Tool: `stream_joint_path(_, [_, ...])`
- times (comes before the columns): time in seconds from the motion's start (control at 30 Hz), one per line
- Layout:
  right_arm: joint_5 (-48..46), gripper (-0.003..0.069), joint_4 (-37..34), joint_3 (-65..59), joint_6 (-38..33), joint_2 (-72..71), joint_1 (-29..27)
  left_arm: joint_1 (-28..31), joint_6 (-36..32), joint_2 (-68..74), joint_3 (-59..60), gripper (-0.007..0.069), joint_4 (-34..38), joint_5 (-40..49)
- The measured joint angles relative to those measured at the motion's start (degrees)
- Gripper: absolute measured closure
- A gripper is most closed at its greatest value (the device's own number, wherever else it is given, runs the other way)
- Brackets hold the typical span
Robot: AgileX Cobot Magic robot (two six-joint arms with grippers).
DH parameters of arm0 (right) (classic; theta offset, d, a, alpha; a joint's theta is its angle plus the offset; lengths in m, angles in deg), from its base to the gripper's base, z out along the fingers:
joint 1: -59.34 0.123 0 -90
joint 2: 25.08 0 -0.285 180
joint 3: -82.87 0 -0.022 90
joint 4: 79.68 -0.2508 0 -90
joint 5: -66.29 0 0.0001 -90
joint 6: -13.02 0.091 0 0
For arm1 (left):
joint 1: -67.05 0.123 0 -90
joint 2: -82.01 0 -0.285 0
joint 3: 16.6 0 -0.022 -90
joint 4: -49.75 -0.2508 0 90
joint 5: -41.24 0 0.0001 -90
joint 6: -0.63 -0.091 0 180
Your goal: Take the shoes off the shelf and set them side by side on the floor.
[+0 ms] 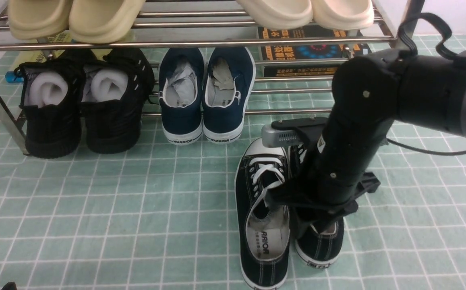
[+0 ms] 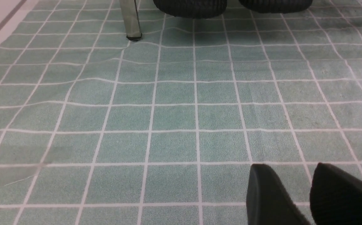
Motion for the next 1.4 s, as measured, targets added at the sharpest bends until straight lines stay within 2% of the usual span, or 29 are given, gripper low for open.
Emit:
stream_joint_path(0.13, [-4.6,0.0332,-1.2,2.6,-2.7,-1.9,0.0,0.0,0.0,0.0,0.0,0.0382,0.0,0.0])
stream_joint_path(0.47, [-5.8,0.0666,1.1,5.3,-8.5,-18.5,0.0,0.0,0.0,0.0,0.0,0.0382,0.0,0.0])
stream_joint_path(0.6, [-6.1,0.0675,2.0,4.2,-8.6,-25.8,0.0,0.0,0.0,0.0,0.0,0.0382,0.0,0.0])
stream_joint_path(0.73, [0.0,0.0674,1.2,-4.4,-8.8,-35.8,0.0,0.0,0.0,0.0,0.0,0.0382,0.0,0.0])
stream_joint_path(0.77, [7.3,0.0674,1.0,-11.3,-9.9,-40.9,0.0,0.0,0.0,0.0,0.0,0.0382,0.0,0.0])
stream_joint_path(0.8, [9.1,0.0674,1.0,-13.0,-10.3,-42.1,0.0,0.0,0.0,0.0,0.0,0.0382,0.0,0.0])
stream_joint_path(0.93, [35.1,0.0674,0.8,-34.1,-13.2,-52.4,0.0,0.0,0.0,0.0,0.0,0.0382,0.0,0.0])
stream_joint_path(1.03, [53.2,0.0674,-0.3,-45.5,-13.4,-54.8,0.0,0.0,0.0,0.0,0.0,0.0382,0.0,0.0])
stream_joint_path(1.07, [64.7,0.0674,-0.8,-51.2,-13.6,-55.1,0.0,0.0,0.0,0.0,0.0,0.0382,0.0,0.0])
stream_joint_path(1.1, [65.7,0.0674,-0.9,-52.6,-13.6,-55.1,0.0,0.0,0.0,0.0,0.0,0.0382,0.0,0.0])
stream_joint_path(1.13, [70.5,0.0674,-1.1,-54.7,-13.6,-55.1,0.0,0.0,0.0,0.0,0.0,0.0382,0.0,0.0])
stream_joint_path(1.17, [80.2,0.0674,-1.1,-60.1,-13.6,-55.2,0.0,0.0,0.0,0.0,0.0,0.0382,0.0,0.0])
stream_joint_path(1.3, [92.9,0.0674,-1.1,-66.4,-14.3,-55.3,0.0,0.0,0.0,0.0,0.0,0.0382,0.0,0.0])
stream_joint_path(1.4, [97.2,0.0674,-1.1,-68.4,-14.4,-55.3,0.0,0.0,0.0,0.0,0.0,0.0382,0.0,0.0])
